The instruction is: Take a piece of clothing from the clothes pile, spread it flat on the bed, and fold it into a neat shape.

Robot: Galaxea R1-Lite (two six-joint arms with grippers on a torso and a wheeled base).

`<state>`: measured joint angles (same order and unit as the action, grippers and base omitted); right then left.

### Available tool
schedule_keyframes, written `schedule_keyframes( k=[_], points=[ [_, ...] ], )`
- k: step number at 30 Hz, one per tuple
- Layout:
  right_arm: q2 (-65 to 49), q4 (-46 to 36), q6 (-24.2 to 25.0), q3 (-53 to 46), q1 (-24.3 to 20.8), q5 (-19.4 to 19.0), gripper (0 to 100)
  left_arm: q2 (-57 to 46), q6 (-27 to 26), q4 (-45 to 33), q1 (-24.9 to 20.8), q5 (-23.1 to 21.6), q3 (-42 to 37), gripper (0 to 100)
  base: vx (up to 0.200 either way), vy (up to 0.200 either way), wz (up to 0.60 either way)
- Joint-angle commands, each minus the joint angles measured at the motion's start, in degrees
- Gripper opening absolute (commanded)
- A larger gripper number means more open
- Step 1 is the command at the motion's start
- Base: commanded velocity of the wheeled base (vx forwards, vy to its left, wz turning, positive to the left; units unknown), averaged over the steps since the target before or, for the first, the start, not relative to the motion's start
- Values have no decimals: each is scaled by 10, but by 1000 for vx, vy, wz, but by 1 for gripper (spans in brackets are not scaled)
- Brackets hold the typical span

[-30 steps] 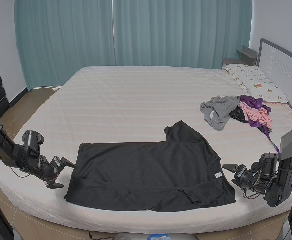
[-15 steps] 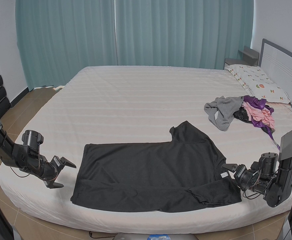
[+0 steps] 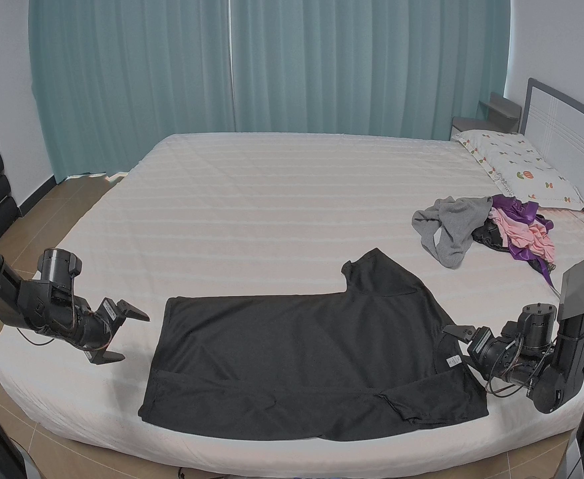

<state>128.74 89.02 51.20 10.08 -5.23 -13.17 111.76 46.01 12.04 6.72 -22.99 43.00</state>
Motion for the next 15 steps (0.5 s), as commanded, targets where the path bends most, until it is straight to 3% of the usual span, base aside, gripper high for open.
schedule_keyframes(
  k=[1, 15],
  points=[
    [-2, 7, 0, -1, -2, 0, 100, -1, 0, 2, 0, -3, 23, 100, 0, 0, 0],
    [2, 7, 0, -5, -5, 0, 100, 139, -21, 3, -21, -3, 191, 100, 0, 0, 0]
  ],
)
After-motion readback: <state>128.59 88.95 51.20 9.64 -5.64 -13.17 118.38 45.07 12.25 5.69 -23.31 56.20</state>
